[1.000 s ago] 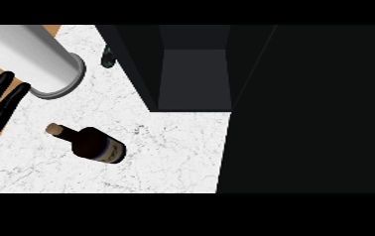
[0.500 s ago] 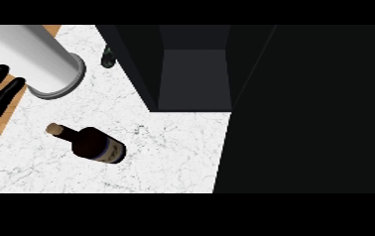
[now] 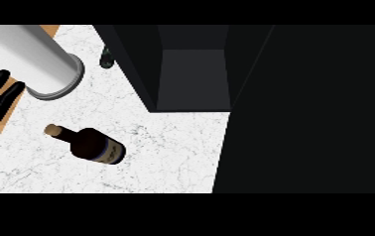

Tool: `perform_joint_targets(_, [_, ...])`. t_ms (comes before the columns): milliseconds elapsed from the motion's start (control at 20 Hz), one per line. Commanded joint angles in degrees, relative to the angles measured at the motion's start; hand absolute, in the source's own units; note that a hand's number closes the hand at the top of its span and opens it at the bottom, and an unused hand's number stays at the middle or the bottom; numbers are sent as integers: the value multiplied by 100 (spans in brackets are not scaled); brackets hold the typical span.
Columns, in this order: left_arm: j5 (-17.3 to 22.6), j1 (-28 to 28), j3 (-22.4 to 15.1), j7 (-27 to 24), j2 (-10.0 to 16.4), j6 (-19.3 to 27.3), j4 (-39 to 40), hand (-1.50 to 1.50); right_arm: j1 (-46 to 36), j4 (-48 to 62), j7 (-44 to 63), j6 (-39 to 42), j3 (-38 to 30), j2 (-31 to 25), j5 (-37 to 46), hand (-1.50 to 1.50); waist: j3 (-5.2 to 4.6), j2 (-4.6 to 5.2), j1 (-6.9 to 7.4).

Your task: Pick up the wine, place it into the cabinet and close the cabinet

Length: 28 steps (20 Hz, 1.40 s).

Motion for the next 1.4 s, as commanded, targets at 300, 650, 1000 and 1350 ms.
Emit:
perform_joint_targets(300, [-226,38,-45,-584,-181,-460,827,-150,-284,-791,480,-406,300,-256,791,-150,0,13,-33])
perform_joint_targets(650, [-765,394,-234,-1217,-473,-754,1229,-150,-334,-1176,898,-591,212,-610,664,-150,2,6,-37])
perform_joint_targets(1000, [-1448,862,-221,-2504,-730,-1312,2195,-150,-321,-910,639,-914,720,-611,964,-150,0,7,-37])
perform_joint_targets(1350, [-1366,1341,124,-2921,-524,-1754,2491,-150,-131,-1217,714,-1111,973,-979,1081,-150,2,-11,-52])
